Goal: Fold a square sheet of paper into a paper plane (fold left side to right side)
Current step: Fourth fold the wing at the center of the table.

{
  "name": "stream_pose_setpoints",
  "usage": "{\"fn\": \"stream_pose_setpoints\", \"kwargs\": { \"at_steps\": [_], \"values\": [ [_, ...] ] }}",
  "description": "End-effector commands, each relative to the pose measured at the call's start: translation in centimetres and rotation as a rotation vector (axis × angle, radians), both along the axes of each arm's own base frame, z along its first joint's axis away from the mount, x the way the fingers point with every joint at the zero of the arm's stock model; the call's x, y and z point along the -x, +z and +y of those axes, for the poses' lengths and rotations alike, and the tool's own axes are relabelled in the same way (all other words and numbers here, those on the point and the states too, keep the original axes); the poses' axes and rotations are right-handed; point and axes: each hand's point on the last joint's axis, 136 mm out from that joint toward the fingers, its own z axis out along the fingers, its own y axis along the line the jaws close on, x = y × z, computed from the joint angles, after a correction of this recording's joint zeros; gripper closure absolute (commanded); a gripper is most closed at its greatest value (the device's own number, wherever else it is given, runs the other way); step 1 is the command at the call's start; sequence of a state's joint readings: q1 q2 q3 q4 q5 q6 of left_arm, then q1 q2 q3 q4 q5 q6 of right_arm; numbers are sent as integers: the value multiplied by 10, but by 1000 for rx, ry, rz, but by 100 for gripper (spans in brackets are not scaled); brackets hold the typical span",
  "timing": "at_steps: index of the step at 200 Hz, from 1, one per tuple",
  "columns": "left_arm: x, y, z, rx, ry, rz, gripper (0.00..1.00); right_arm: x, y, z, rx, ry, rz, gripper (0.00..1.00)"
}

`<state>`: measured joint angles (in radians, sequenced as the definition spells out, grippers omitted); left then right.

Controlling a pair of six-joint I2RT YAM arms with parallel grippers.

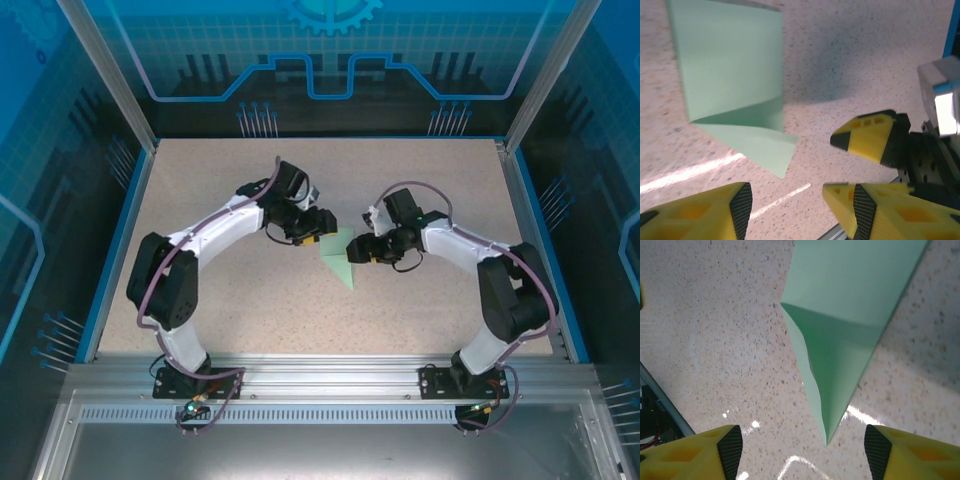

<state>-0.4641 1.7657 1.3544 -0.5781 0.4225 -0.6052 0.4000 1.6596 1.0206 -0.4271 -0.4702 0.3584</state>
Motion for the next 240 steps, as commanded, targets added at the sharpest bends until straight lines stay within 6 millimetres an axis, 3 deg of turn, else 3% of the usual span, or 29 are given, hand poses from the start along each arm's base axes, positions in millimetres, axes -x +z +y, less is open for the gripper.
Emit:
{"fn": "stream_pose_setpoints", "kwargs": {
  "at_steps": [1,18,35,92,117,163,240],
  "values": [
    [20,-32,13,-36,42,115,39,1,-8,12,-2,92,-1,30],
    [21,-41,14,-34,63,124,38,-5,-22,13,33,90,25,31],
    [21,-50,14,-38,71,136,38,-11,-33,16,39,81,44,39],
    [14,-64,10,-42,70,157,37,-22,-41,12,37,48,31,85],
    [10,-67,8,-43,72,161,37,-23,-39,12,17,53,34,97],
    [1,-69,-1,-19,65,167,38,-23,-45,1,63,34,44,97],
    [-8,-80,-18,-2,44,188,45,-22,-44,2,42,32,50,96]
  ]
}}
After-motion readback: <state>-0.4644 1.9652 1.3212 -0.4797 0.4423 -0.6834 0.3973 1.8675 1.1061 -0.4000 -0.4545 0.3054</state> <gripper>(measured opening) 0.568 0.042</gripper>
